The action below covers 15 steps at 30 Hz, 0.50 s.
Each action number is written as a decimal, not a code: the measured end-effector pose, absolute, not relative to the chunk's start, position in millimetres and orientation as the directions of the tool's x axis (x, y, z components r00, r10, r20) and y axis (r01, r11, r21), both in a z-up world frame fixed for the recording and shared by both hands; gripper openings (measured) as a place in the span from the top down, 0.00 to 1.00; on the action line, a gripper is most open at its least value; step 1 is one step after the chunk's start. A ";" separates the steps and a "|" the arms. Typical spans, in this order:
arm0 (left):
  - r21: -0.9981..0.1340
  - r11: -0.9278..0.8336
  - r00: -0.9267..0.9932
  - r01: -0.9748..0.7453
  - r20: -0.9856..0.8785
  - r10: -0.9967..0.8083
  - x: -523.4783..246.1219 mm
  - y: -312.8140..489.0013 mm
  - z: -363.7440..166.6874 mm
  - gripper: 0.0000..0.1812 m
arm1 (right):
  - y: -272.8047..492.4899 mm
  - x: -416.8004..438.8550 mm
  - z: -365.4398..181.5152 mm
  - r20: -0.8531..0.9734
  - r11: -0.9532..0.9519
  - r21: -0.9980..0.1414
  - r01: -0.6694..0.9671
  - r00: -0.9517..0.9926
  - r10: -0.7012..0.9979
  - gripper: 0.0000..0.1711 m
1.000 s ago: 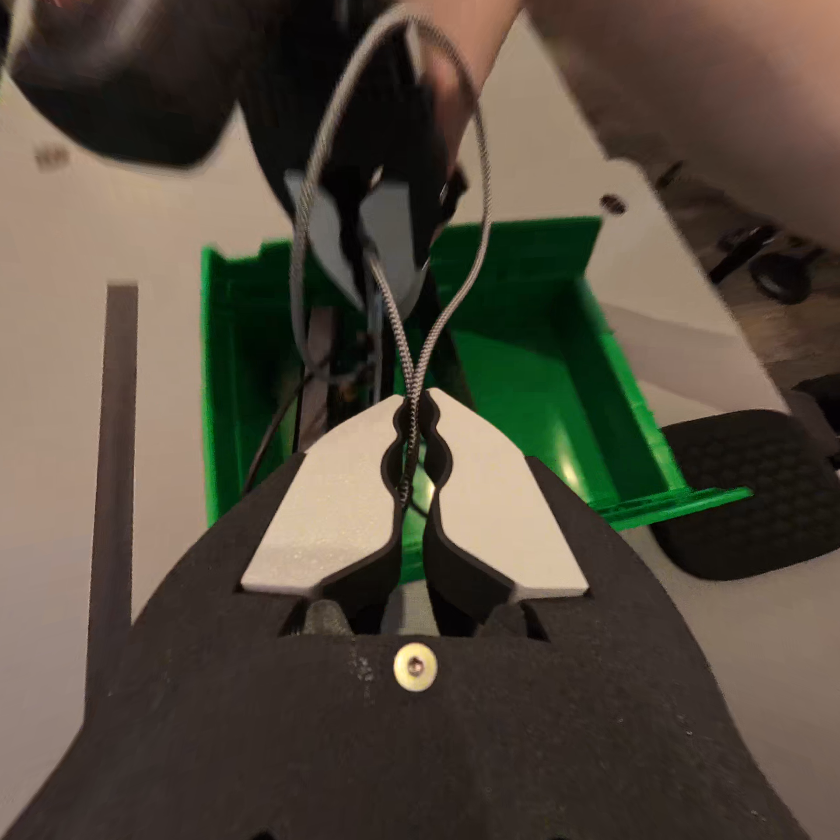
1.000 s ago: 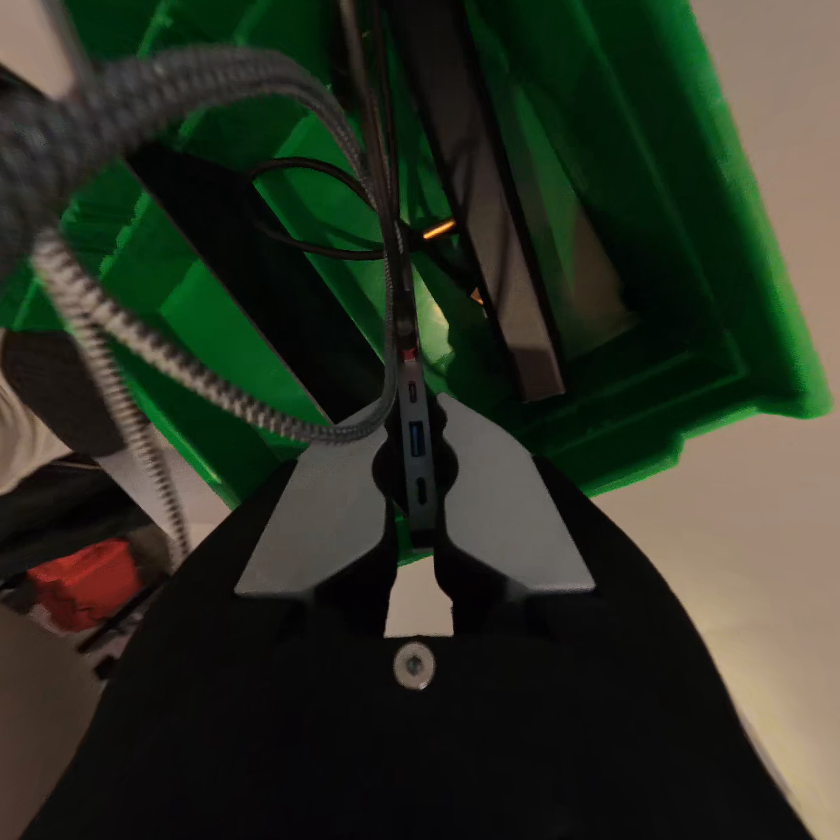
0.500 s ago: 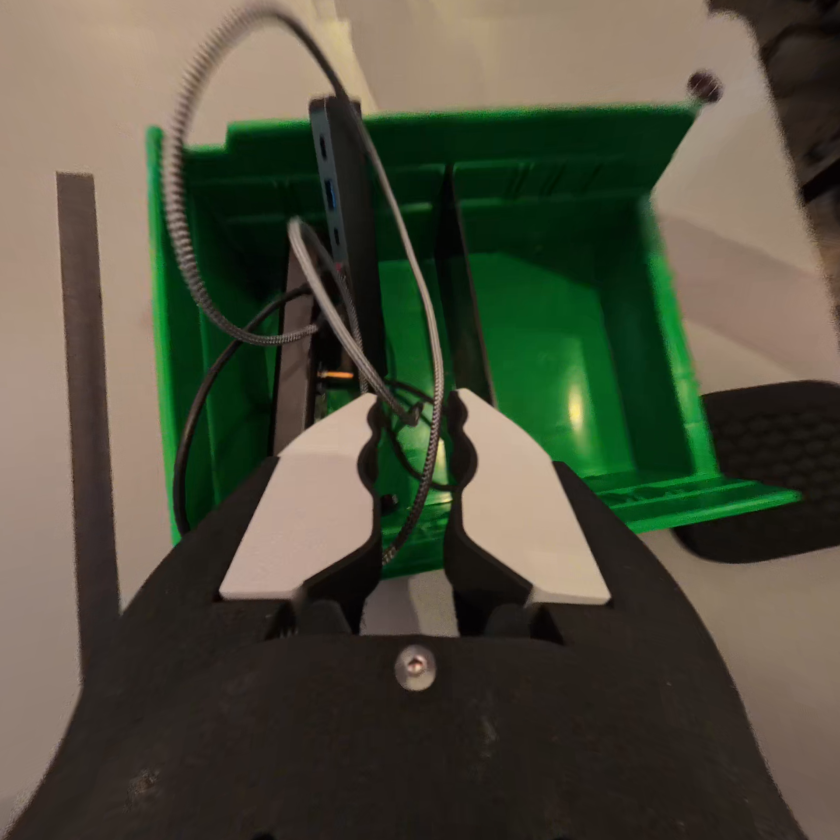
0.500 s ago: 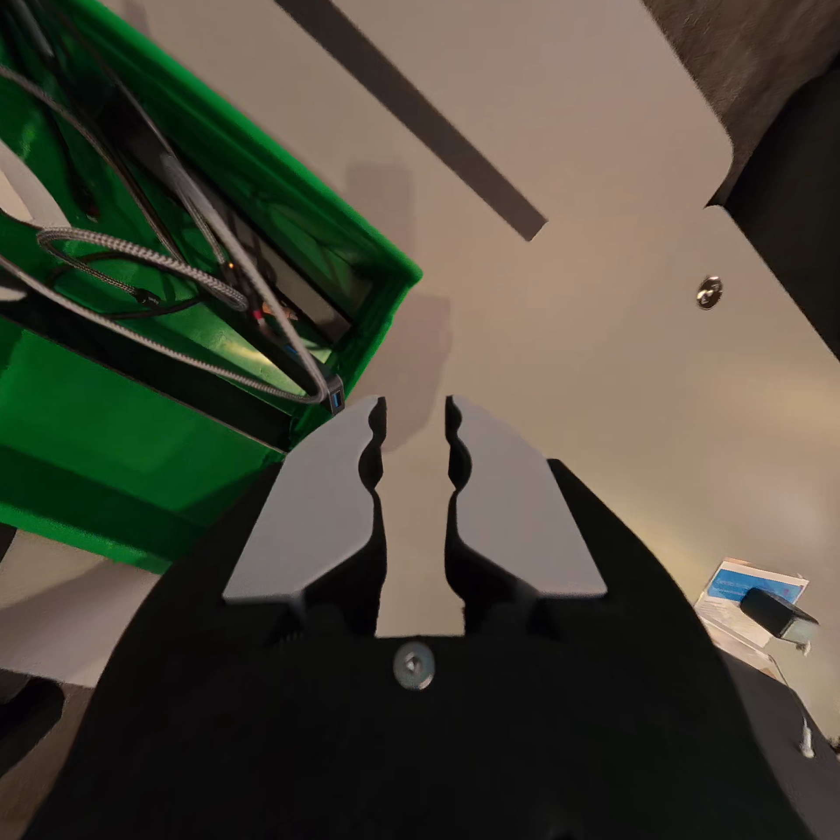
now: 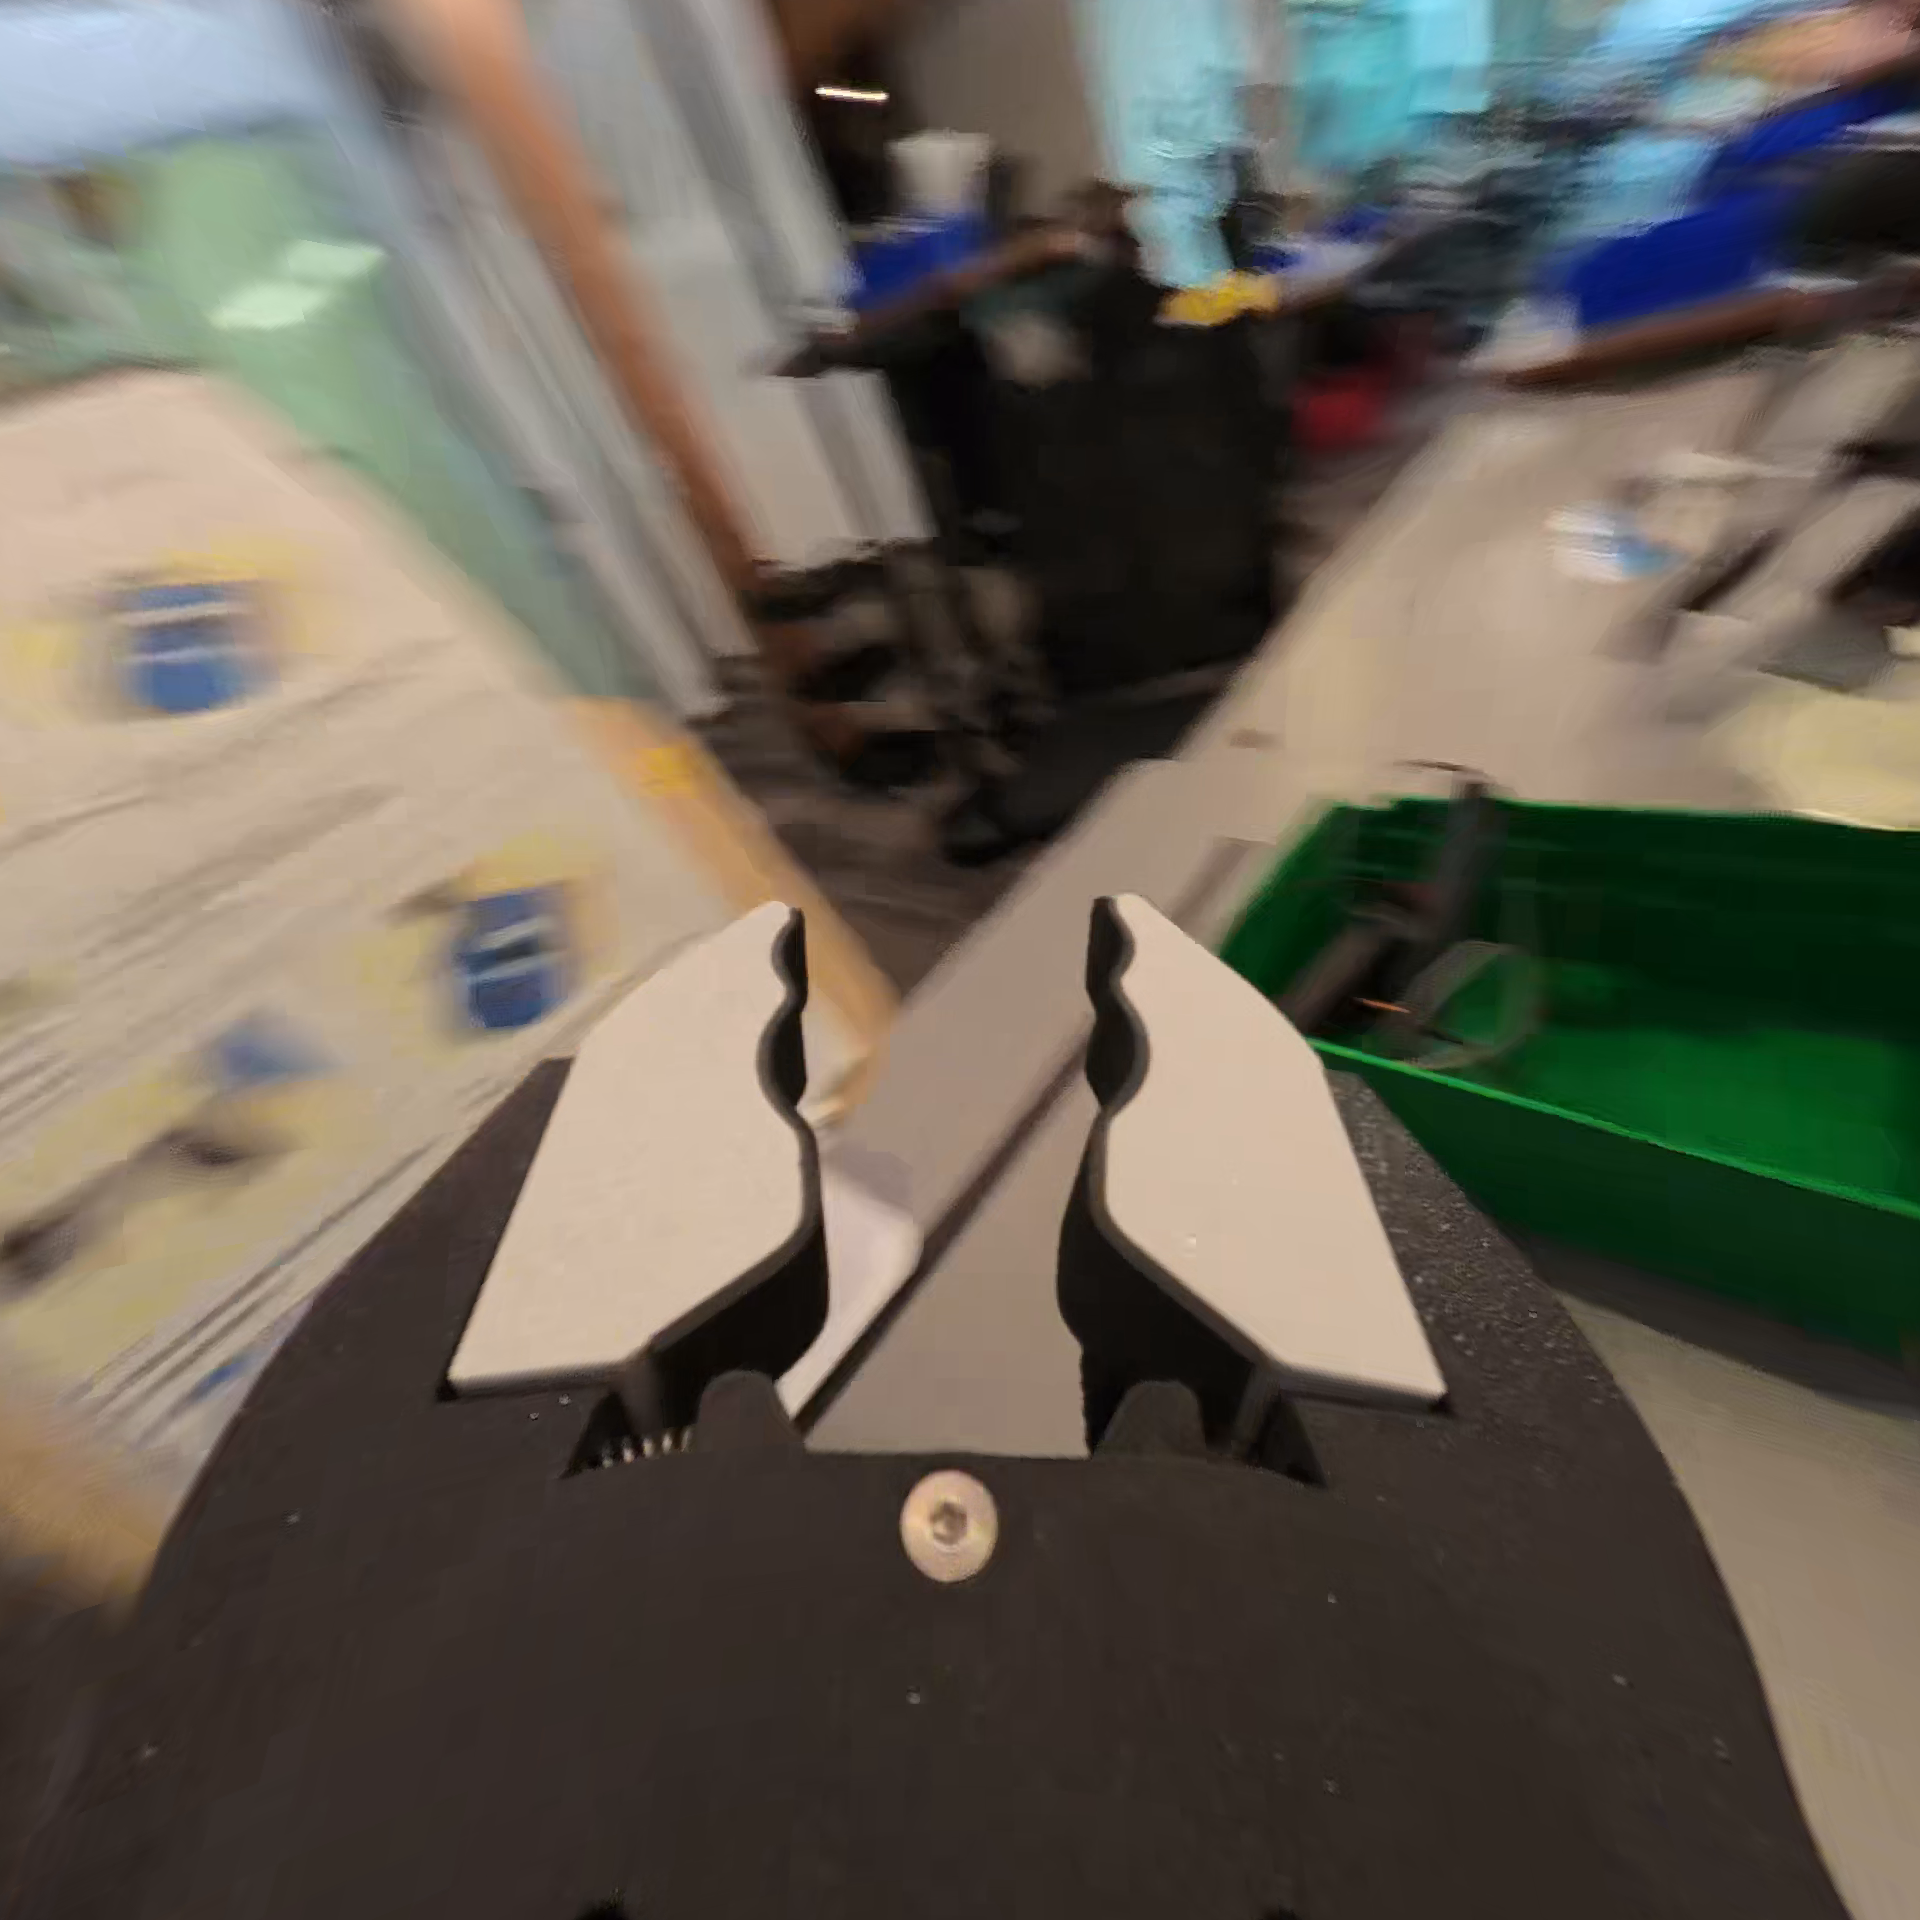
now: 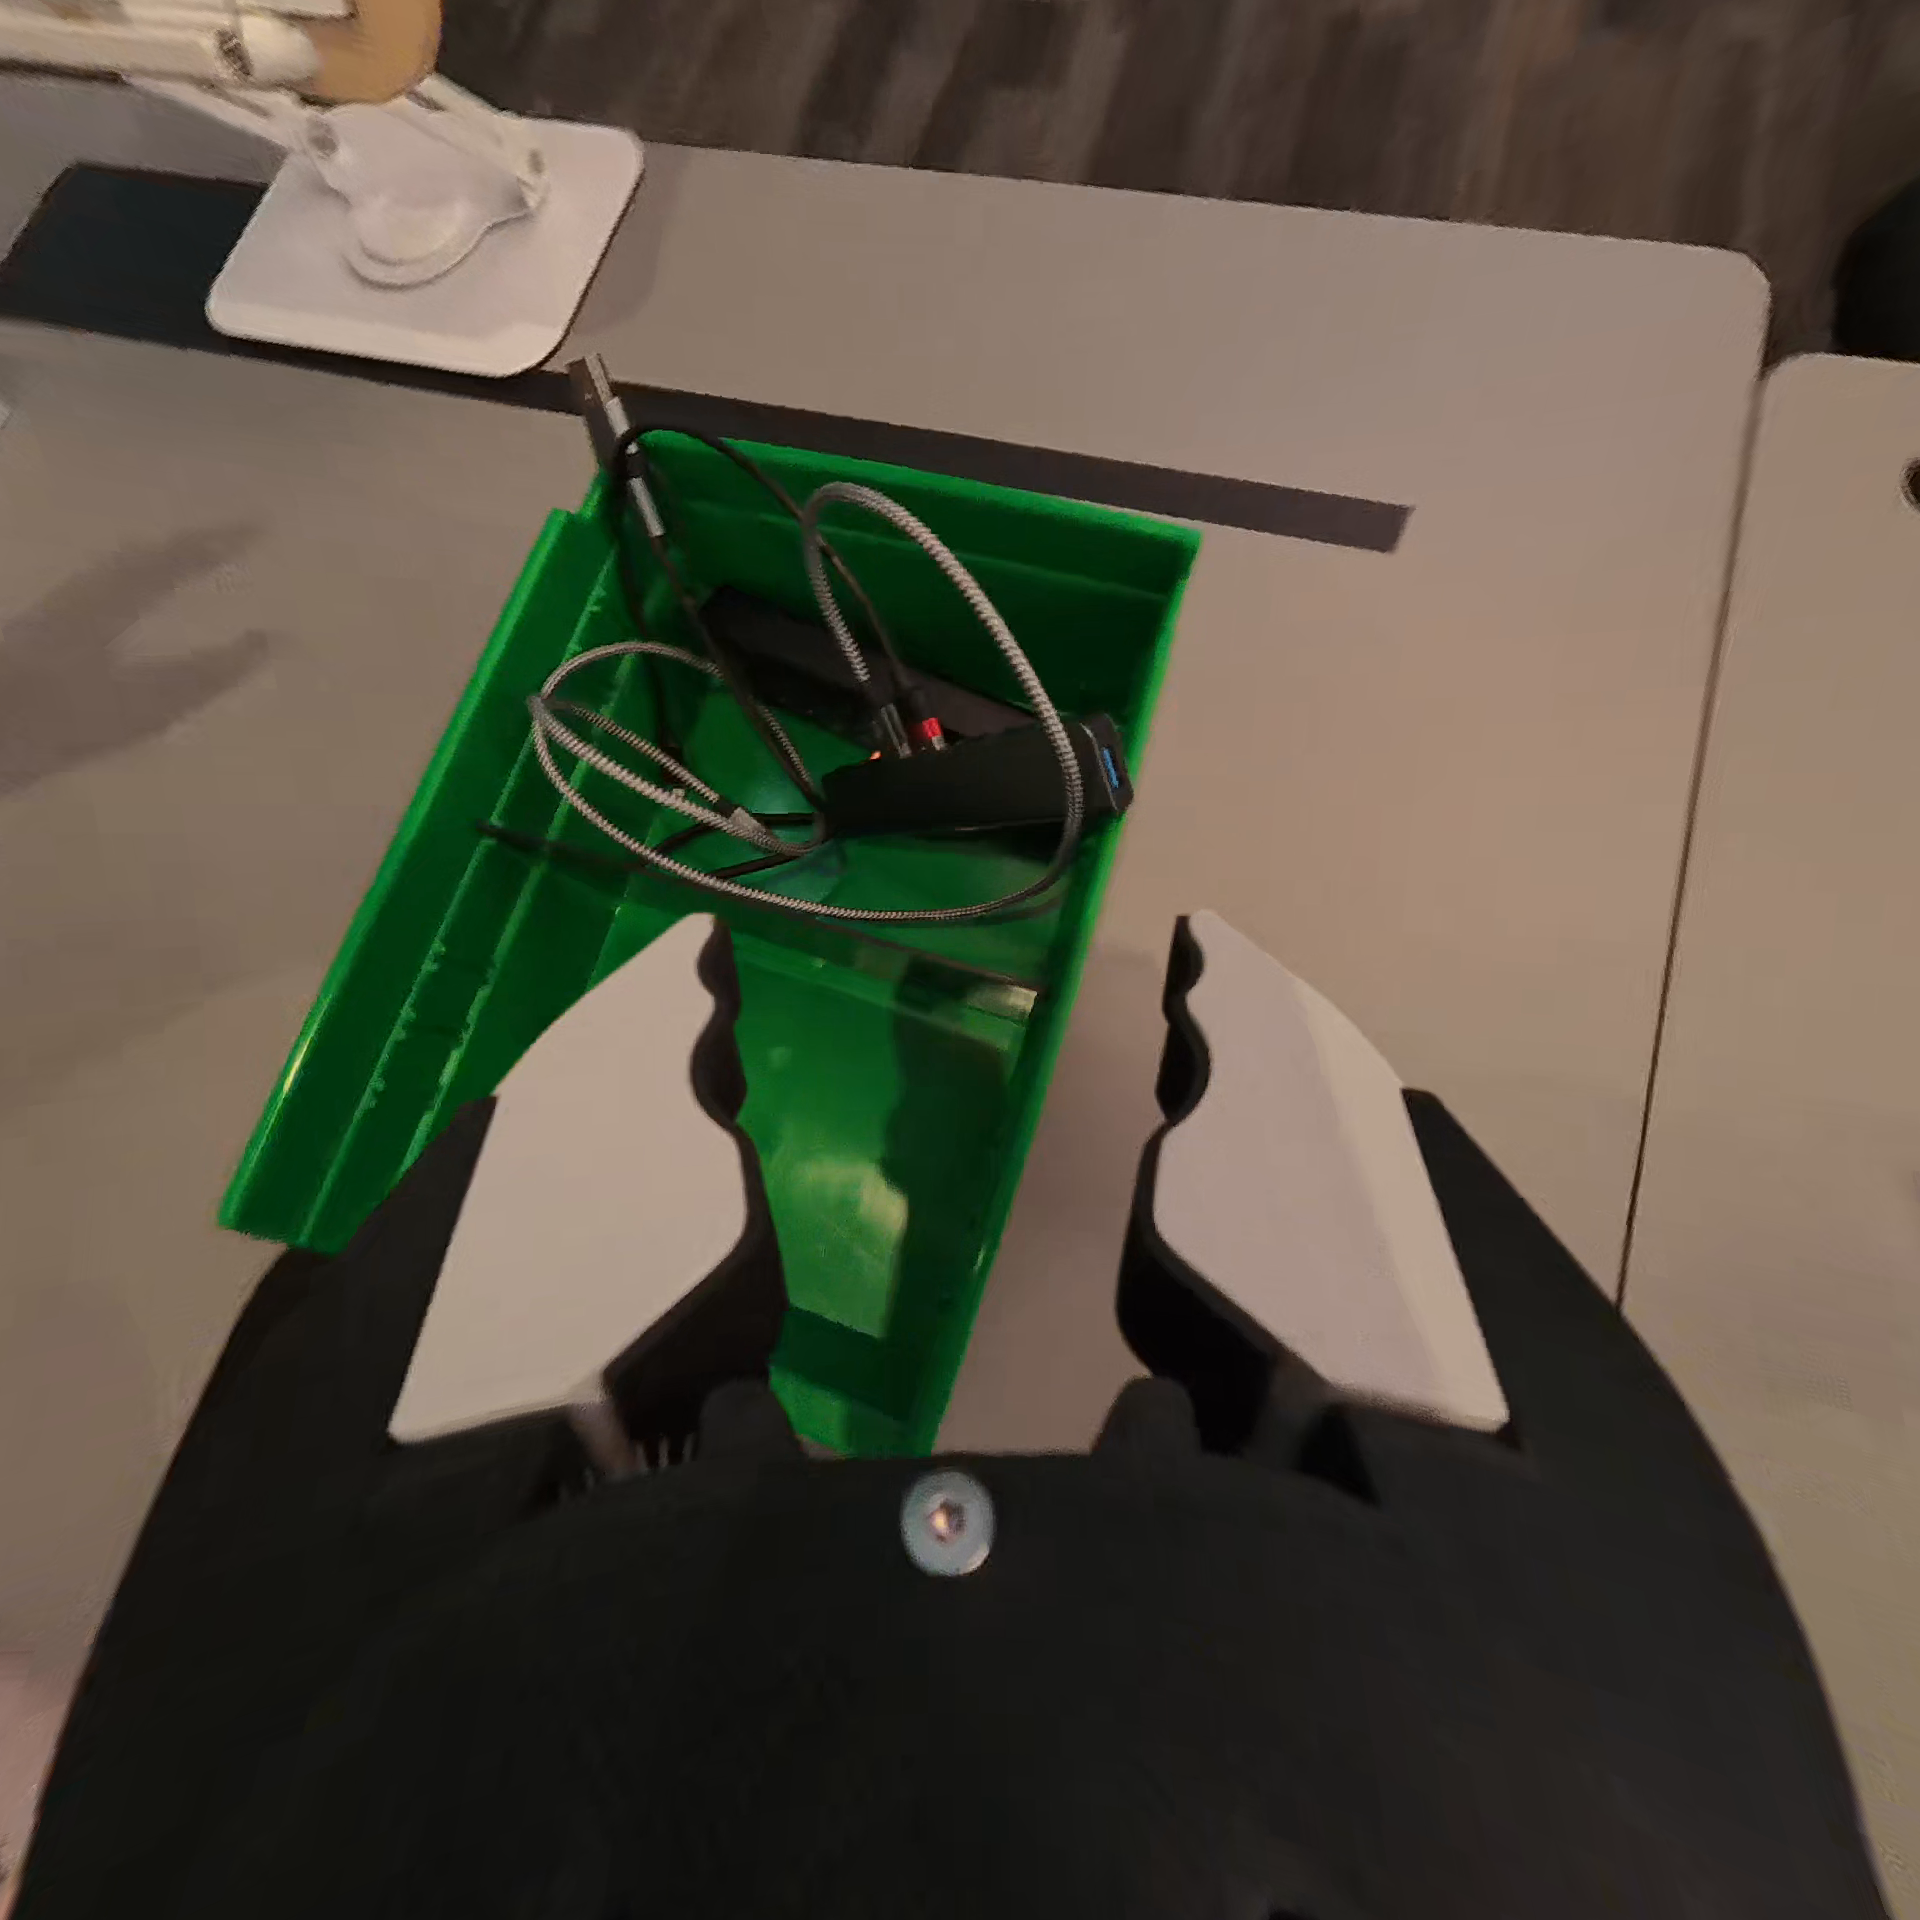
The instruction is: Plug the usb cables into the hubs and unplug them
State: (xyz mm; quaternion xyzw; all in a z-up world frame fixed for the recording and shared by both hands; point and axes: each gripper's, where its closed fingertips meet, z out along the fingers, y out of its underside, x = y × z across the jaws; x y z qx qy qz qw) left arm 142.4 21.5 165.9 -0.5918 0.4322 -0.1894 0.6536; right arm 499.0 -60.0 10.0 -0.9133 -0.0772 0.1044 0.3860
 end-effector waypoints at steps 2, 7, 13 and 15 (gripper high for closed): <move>-0.940 0.133 0.734 -0.313 -0.329 -0.595 67.8 32.2 177.9 0.69 | -62.1 506.8 8.2 -0.121 -0.690 -0.723 -0.013 0.987 0.108 0.61; -0.824 -0.382 0.867 -0.418 -0.238 -0.437 -92.1 14.4 111.1 0.57 | -78.9 512.9 -32.3 -0.306 -0.671 -0.671 -0.315 0.942 -0.136 0.71; -0.547 -0.799 0.960 -0.250 -0.248 -0.131 -251.0 4.3 13.7 0.49 | -94.7 541.8 -58.8 -0.150 -0.772 -0.572 -0.277 0.961 -0.233 0.70; -0.504 -0.854 0.987 -0.126 -0.154 -0.055 -276.3 6.2 -7.4 0.48 | -95.9 538.1 -63.2 -0.154 -0.792 -0.544 -0.277 0.961 -0.231 0.70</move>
